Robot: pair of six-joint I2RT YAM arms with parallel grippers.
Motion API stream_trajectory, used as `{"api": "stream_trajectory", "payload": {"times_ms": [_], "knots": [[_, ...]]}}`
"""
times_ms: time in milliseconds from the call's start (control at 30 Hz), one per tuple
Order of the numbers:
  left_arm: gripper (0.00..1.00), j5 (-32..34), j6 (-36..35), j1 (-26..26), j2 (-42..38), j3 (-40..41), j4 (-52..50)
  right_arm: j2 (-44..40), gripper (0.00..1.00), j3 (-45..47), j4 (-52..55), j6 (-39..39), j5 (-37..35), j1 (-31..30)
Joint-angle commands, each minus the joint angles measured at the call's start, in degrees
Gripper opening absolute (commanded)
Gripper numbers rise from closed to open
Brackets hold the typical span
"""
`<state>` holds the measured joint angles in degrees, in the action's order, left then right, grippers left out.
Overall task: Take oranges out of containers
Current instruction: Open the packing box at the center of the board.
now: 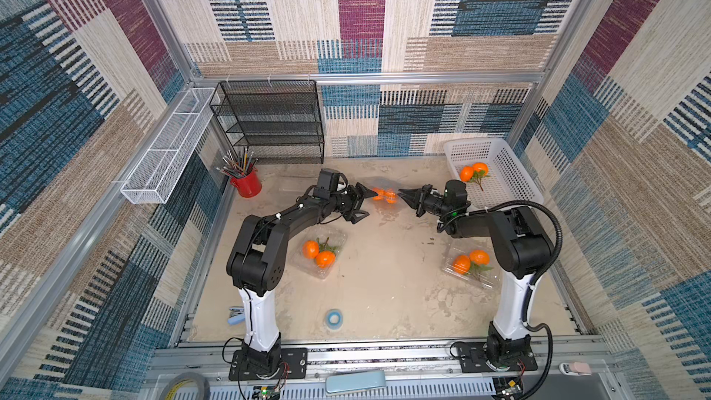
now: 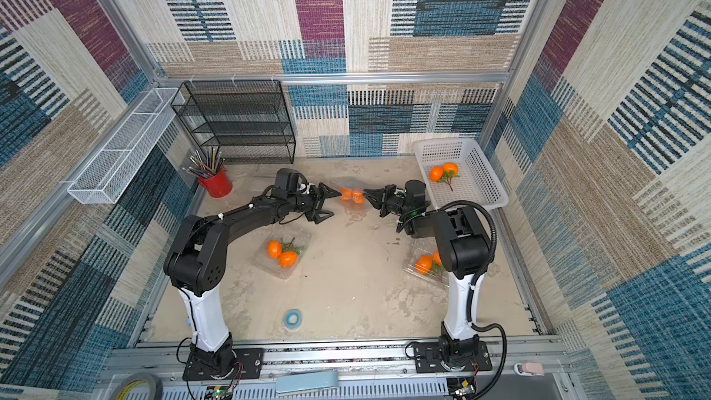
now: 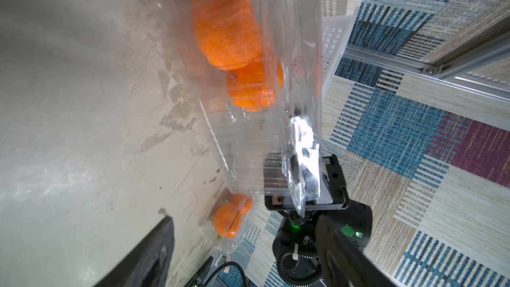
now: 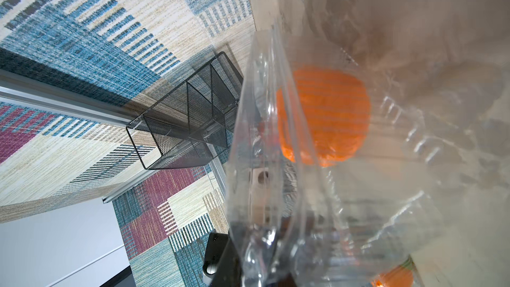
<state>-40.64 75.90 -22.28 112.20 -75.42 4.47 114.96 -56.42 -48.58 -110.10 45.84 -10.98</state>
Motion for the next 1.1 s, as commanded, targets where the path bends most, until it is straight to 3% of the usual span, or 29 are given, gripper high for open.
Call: {"api": "stream_trajectory", "payload": {"times_ms": [0,433,1067], "knots": [[0.81,1.8,2.3,-0.4,0.0,0.1,3.8,-0.2,0.16,0.3,-3.0,-1.1,-0.3,-0.3],[0.68,4.4,4.7,-0.7,-0.4,4.3,7.2,-1.2,0.16,2.8,-6.6,-3.6,-1.5,-0.4],[0.68,5.0,6.2,-0.9,0.3,5.4,11.2,-1.2,0.15,3.6,-4.4,-1.5,-0.4,-1.5]]}}
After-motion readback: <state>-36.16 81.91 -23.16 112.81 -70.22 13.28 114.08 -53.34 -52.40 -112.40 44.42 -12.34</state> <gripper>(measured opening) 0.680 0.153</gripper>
